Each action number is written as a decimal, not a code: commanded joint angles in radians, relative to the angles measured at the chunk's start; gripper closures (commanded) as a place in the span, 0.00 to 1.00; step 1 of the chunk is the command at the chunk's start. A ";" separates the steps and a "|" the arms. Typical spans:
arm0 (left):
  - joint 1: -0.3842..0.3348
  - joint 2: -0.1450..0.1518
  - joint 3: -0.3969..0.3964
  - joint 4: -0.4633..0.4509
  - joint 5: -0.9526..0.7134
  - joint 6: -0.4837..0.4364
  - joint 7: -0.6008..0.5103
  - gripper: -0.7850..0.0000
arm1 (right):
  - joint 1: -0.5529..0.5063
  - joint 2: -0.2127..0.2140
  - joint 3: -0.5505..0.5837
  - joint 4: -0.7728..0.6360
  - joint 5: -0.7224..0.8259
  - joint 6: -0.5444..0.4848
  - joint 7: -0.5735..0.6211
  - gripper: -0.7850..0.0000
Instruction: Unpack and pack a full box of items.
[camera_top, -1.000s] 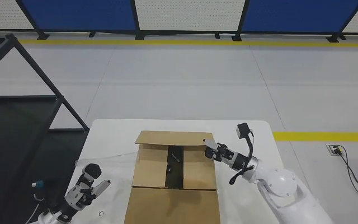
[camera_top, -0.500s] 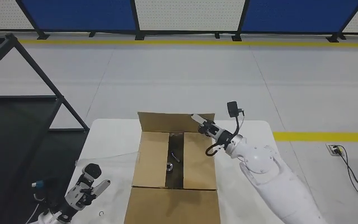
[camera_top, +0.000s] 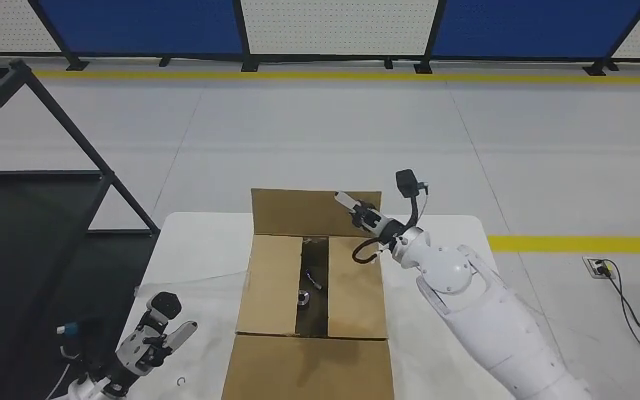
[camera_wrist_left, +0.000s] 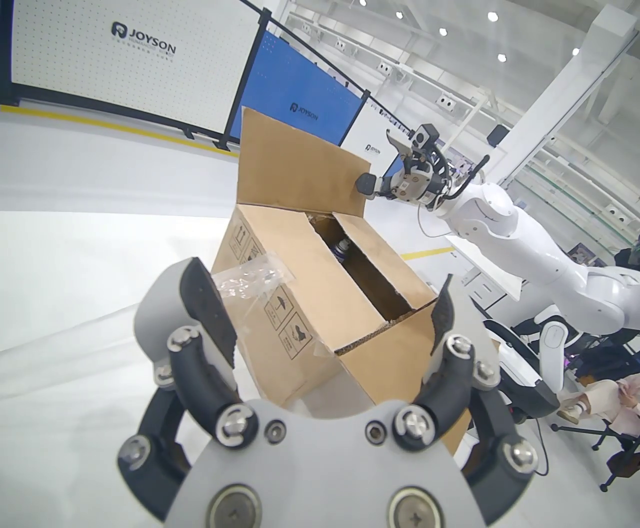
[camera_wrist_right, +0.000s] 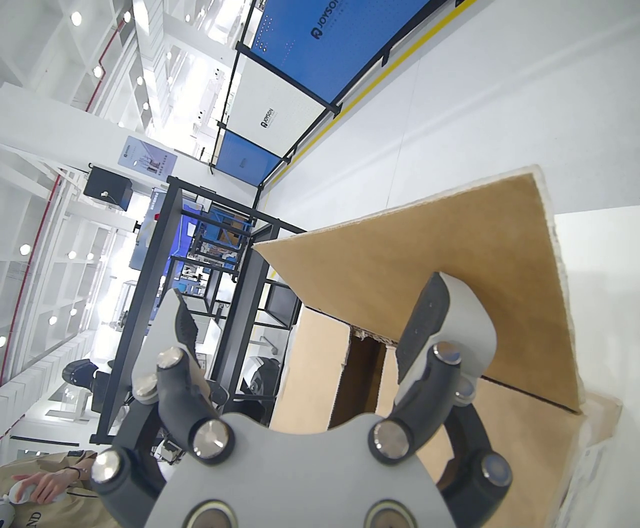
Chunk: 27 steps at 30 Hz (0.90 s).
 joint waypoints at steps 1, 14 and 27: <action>0.000 0.000 0.000 0.000 0.000 0.000 0.000 0.00 | -0.004 0.000 0.000 -0.001 0.001 0.000 -0.001 0.00; 0.018 -0.003 0.001 -0.016 0.014 0.026 0.009 0.00 | 0.119 -0.109 -0.109 0.281 0.082 0.058 -0.043 0.00; 0.045 -0.005 -0.009 -0.028 0.026 0.026 0.027 0.00 | 0.236 -0.196 -0.168 0.494 0.099 0.041 0.091 0.00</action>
